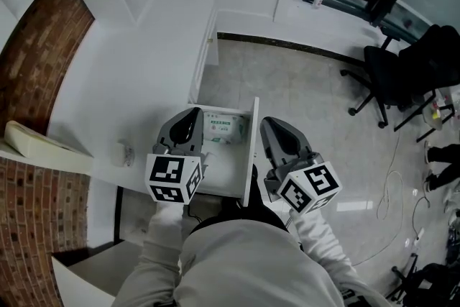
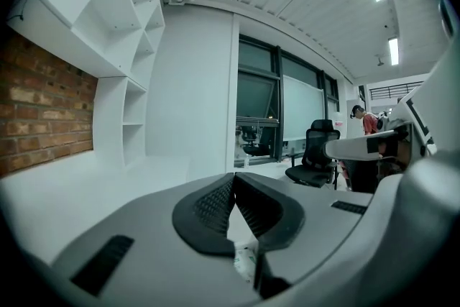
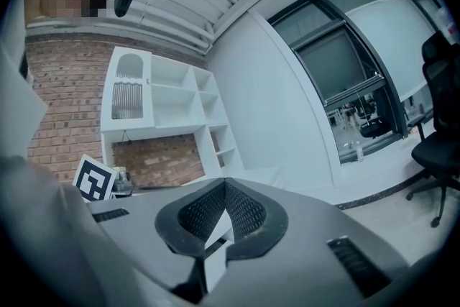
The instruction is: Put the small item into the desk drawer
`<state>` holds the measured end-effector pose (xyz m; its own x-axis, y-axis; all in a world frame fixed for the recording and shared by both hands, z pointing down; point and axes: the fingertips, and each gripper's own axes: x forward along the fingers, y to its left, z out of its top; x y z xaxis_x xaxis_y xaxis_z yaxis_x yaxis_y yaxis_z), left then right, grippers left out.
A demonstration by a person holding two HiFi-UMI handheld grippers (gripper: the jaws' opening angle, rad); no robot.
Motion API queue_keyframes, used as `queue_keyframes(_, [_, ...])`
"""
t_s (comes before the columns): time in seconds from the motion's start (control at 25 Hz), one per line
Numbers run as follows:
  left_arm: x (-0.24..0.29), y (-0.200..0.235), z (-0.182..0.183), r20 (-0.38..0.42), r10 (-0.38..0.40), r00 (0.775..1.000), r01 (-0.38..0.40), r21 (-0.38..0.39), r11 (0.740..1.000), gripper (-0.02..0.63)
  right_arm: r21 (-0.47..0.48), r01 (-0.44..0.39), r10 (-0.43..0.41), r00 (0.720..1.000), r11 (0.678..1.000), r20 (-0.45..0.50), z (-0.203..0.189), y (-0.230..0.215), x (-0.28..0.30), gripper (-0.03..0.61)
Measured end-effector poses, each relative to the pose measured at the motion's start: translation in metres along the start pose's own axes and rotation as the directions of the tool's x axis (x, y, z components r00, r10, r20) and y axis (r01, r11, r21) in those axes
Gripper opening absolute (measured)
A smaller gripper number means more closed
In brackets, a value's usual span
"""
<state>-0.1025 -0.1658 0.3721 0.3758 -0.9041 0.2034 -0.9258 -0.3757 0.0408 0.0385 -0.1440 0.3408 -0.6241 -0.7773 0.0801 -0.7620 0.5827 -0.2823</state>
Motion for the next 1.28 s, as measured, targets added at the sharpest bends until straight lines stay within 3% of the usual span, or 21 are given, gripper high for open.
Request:
queue_keyframes(0.32, [-0.024, 0.007, 0.009, 0.05, 0.029, 0.998, -0.028, -0.027, 0.999, 0.02, -0.037, -0.006, 0.007, 1.0, 0.999, 0.007, 0.001, 0.009, -0.004, 0.028])
queue_keyframes(1.28, [-0.041, 0.02, 0.005, 0.071, 0.049, 0.996, -0.045, -0.054, 0.998, 0.02, -0.089, -0.002, 0.002, 1.0, 0.996, -0.007, 0.002, 0.019, -0.001, 0.028])
